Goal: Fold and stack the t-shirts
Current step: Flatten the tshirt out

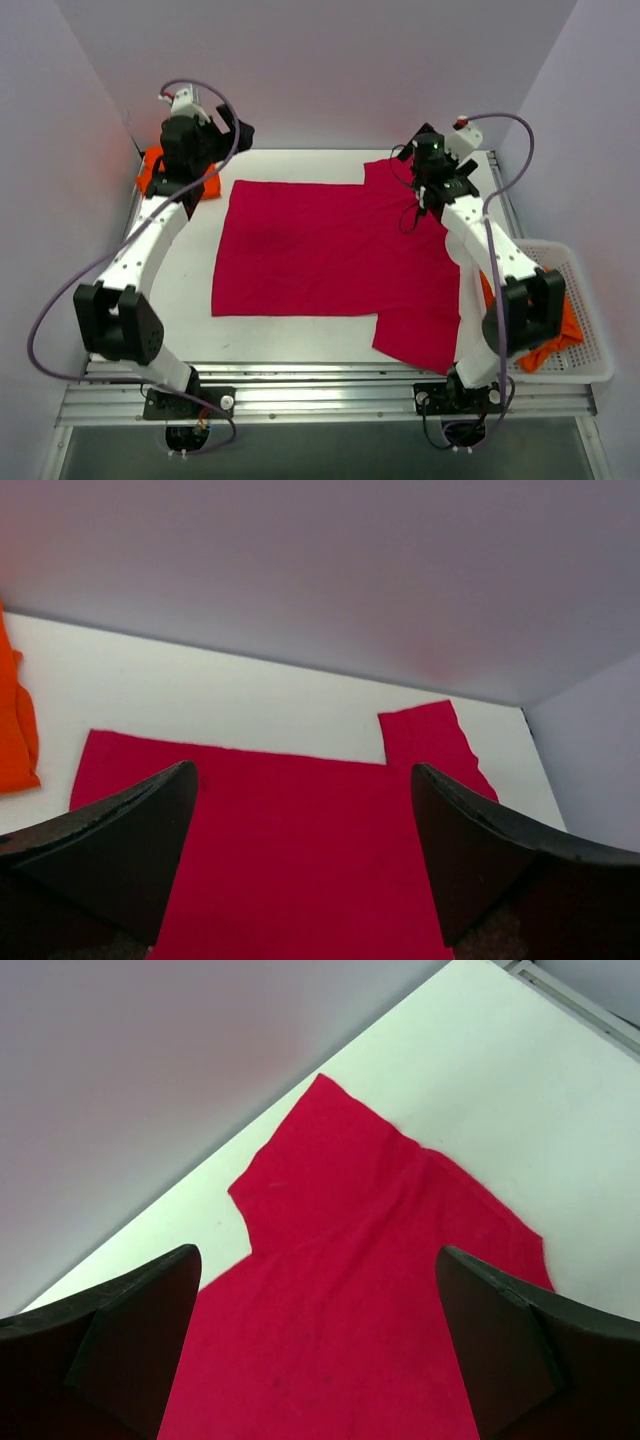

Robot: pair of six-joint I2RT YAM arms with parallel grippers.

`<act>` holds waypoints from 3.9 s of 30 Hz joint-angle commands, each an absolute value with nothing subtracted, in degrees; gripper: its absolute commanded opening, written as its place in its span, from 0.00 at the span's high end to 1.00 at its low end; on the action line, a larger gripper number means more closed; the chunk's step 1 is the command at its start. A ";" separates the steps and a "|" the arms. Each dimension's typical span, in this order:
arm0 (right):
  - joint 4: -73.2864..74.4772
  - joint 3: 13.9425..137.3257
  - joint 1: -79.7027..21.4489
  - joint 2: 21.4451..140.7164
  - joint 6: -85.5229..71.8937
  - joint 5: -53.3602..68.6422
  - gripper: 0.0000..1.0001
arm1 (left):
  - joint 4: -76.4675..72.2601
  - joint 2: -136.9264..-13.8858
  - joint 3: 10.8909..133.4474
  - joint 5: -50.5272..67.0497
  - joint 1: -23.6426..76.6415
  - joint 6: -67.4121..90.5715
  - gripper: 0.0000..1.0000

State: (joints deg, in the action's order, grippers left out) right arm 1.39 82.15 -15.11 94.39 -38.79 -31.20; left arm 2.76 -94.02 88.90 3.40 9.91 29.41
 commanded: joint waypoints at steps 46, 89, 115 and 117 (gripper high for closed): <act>44.01 52.11 -41.63 72.30 -73.54 -24.42 0.14 | -2.81 -66.27 36.30 -30.24 37.09 36.65 0.06; 46.23 42.10 -51.76 85.51 -80.95 -20.22 0.26 | -5.36 -71.63 37.35 -28.74 36.39 36.56 0.05; 31.23 37.00 -54.23 92.89 -74.74 -5.99 0.67 | -5.19 -73.74 38.67 -29.71 35.86 35.68 0.06; 29.54 38.05 -54.05 98.40 -71.82 -2.22 0.61 | -4.92 -73.22 38.67 -29.88 35.86 35.60 0.06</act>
State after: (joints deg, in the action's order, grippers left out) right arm 38.81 42.44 -54.15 87.02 -77.21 -18.17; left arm -3.64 -74.98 36.16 -28.58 36.25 36.56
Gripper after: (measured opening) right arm 0.362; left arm 0.944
